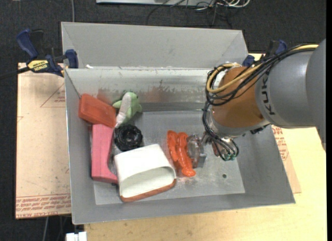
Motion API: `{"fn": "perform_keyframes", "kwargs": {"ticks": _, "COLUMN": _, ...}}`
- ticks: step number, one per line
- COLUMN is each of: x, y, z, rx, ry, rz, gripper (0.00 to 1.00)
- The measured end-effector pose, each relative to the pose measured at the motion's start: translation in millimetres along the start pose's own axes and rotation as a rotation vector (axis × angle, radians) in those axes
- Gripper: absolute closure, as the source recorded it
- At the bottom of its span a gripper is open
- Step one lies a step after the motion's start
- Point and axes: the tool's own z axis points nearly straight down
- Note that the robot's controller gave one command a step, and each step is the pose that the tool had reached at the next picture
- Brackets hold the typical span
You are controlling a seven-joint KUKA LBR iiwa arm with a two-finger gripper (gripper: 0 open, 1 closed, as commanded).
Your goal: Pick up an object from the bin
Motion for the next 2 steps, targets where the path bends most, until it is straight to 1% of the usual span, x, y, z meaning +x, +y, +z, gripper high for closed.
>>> {"fn": "perform_keyframes", "kwargs": {"ticks": 1, "x": 1.2, "y": 0.3, "z": -3.1, "rx": 0.0, "ry": 0.003, "rz": -0.001, "gripper": 1.0}}
{"fn": "perform_keyframes", "kwargs": {"ticks": 2, "x": 4.0, "y": 1.1, "z": -23.2, "rx": -0.002, "ry": 0.013, "rz": -0.001, "gripper": 1.0}}
